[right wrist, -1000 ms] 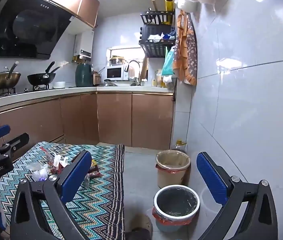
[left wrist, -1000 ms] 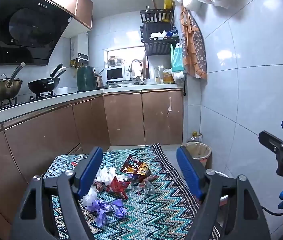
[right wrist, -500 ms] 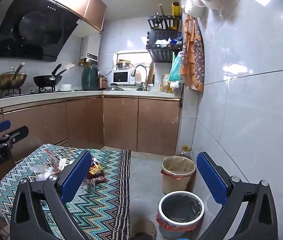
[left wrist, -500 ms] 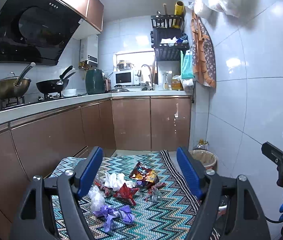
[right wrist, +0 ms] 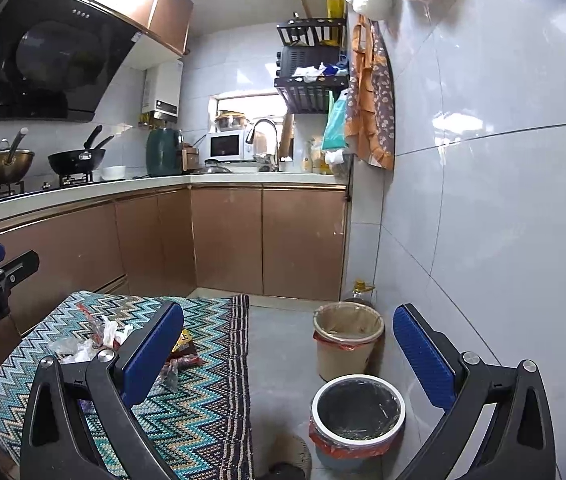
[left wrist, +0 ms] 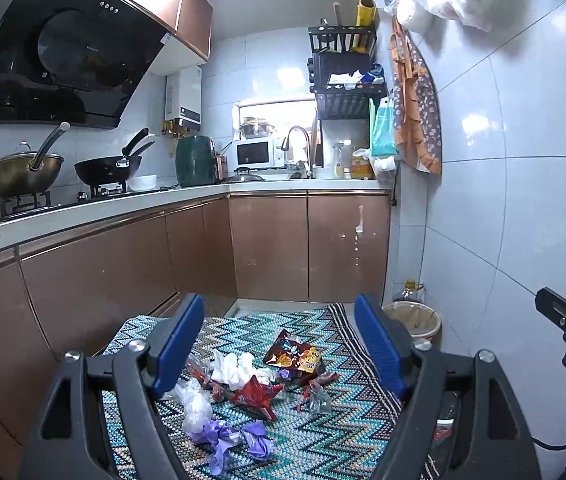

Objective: Collect trash
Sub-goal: 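Approach the trash-covered blanket with both tools open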

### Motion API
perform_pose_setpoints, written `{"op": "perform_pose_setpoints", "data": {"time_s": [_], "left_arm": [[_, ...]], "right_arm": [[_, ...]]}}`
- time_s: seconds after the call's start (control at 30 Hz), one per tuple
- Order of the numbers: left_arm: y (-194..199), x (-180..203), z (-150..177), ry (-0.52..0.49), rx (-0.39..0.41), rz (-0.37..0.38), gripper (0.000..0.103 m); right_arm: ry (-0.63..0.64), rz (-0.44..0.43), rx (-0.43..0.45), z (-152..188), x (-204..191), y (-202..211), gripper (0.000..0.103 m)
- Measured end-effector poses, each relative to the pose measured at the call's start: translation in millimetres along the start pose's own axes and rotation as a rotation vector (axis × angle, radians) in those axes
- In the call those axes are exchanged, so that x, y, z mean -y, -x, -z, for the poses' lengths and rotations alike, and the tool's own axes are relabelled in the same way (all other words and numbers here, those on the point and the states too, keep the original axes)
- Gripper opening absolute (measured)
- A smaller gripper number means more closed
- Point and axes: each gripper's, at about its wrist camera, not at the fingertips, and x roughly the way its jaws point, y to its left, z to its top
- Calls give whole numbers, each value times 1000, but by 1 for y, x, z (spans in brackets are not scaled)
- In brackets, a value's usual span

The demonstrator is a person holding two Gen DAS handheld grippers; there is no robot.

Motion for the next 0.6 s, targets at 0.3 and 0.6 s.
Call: {"op": "perform_pose_setpoints", "data": {"time_s": [0.3,0.6], "left_arm": [[-8,0,-6,-4,5,-7,76],[-25,-19,-4,21,-15,-42,76]], "right_arm": [[10,10,17,-8,0,-5,103],[22,-21,10,-15,-7,-21,103]]}}
